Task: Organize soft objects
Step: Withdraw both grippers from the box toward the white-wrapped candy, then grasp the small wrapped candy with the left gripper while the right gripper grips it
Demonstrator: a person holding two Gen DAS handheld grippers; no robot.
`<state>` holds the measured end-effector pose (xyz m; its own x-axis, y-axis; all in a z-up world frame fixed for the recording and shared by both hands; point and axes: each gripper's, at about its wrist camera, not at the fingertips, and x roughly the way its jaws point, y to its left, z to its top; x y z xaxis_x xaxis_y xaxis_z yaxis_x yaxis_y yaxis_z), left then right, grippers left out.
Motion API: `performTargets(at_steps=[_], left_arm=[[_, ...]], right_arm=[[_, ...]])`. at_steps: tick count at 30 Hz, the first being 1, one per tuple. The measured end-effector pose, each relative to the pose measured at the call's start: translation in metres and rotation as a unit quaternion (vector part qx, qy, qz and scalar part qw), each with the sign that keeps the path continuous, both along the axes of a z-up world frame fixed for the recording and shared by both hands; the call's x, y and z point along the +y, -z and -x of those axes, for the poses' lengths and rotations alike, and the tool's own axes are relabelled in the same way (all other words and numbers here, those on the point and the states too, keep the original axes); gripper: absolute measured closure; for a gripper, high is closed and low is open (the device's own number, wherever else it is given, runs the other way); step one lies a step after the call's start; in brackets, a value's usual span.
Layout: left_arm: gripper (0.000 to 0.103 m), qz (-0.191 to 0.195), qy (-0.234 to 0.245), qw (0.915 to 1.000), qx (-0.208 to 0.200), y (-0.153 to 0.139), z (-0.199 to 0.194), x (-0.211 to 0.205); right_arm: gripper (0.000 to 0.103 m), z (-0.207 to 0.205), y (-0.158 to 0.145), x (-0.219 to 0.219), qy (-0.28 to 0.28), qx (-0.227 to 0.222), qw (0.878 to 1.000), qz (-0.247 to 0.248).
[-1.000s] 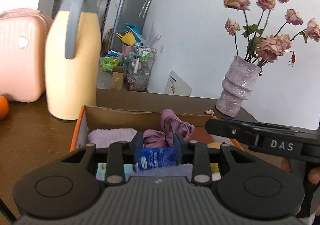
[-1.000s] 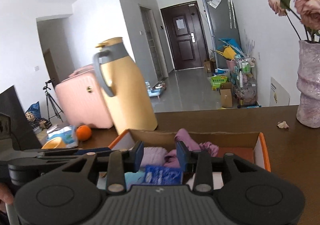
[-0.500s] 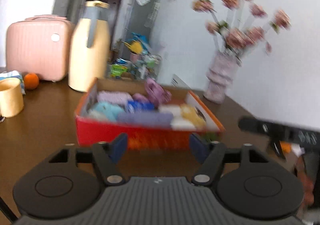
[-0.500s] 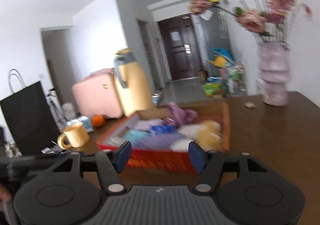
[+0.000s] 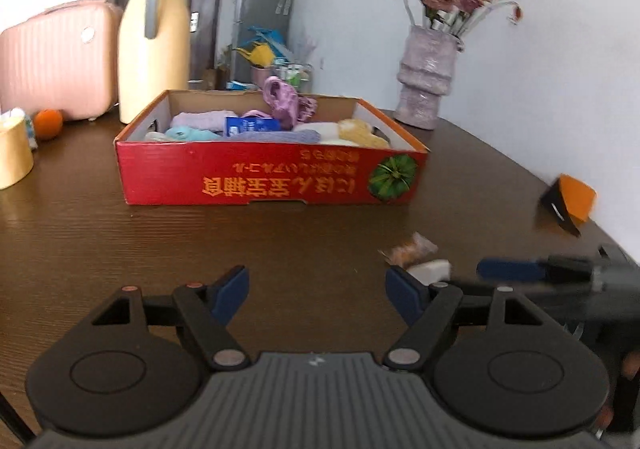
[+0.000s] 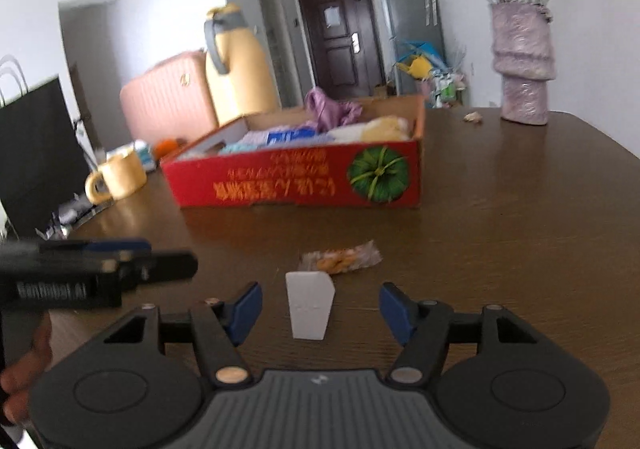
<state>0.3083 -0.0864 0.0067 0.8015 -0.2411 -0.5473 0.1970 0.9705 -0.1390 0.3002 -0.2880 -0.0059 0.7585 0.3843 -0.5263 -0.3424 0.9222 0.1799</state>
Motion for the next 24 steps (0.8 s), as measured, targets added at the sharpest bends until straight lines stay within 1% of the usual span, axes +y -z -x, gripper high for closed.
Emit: performTargets(at_steps=[1, 2, 3, 4, 5, 7, 9, 12, 13, 15, 16, 19, 20, 21, 24], left_arm=[[0.026, 0.001, -0.005, 1.0, 0.001, 0.0, -0.004, 0.001], [0.026, -0.002, -0.006, 1.0, 0.001, 0.001, -0.008, 0.001], [0.028, -0.009, -0.003, 1.0, 0.002, 0.002, -0.012, -0.001], [0.028, -0.018, 0.0, 0.9998, 0.002, 0.002, -0.017, -0.004], [0.029, -0.026, 0.005, 0.9996, -0.001, 0.003, -0.021, -0.009], [0.029, -0.035, 0.029, 0.9989, -0.01, 0.005, -0.028, -0.019], [0.033, -0.048, 0.06, 0.997, -0.012, 0.007, -0.038, -0.034], [0.036, -0.062, 0.112, 0.9916, -0.012, 0.013, -0.058, -0.059], [0.037, -0.065, 0.13, 0.9894, -0.007, 0.015, -0.064, -0.067], [0.047, -0.075, 0.152, 0.9855, 0.006, 0.02, -0.074, -0.08], [0.049, -0.083, 0.16, 0.9836, 0.014, 0.022, -0.078, -0.085], [0.064, -0.092, 0.176, 0.9794, 0.034, 0.03, -0.086, -0.093], [0.071, -0.095, 0.177, 0.9788, 0.037, 0.031, -0.087, -0.095], [0.085, -0.095, 0.18, 0.9784, 0.035, 0.032, -0.087, -0.095], [0.089, -0.088, 0.182, 0.9785, 0.042, 0.03, -0.088, -0.094]], right_arm=[[0.046, -0.004, 0.002, 0.006, -0.003, 0.0, 1.0, 0.012], [0.053, -0.011, 0.005, 0.01, -0.003, 0.004, 1.0, 0.023], [0.058, -0.018, 0.008, 0.014, -0.001, 0.01, 1.0, 0.027], [0.074, -0.025, 0.012, 0.015, 0.001, 0.017, 0.999, 0.028], [0.086, -0.028, 0.012, 0.015, 0.0, 0.014, 1.0, 0.027], [0.085, -0.032, 0.007, 0.006, 0.0, 0.013, 1.0, 0.016], [0.085, -0.034, 0.001, -0.014, 0.023, 0.002, 1.0, -0.001], [0.085, -0.037, -0.003, -0.057, 0.071, -0.013, 0.996, -0.06], [0.085, -0.039, -0.002, -0.072, 0.08, -0.014, 0.992, -0.091], [0.085, -0.042, 0.001, -0.091, 0.088, -0.012, 0.987, -0.137], [0.085, -0.043, 0.003, -0.097, 0.092, -0.01, 0.984, -0.151], [0.085, -0.044, 0.007, -0.099, 0.101, -0.012, 0.982, -0.161], [0.085, -0.044, 0.008, -0.1, 0.096, -0.012, 0.981, -0.168], [0.085, -0.044, 0.009, -0.099, 0.091, -0.014, 0.98, -0.175], [0.085, -0.046, 0.01, -0.099, 0.071, -0.025, 0.977, -0.198]])
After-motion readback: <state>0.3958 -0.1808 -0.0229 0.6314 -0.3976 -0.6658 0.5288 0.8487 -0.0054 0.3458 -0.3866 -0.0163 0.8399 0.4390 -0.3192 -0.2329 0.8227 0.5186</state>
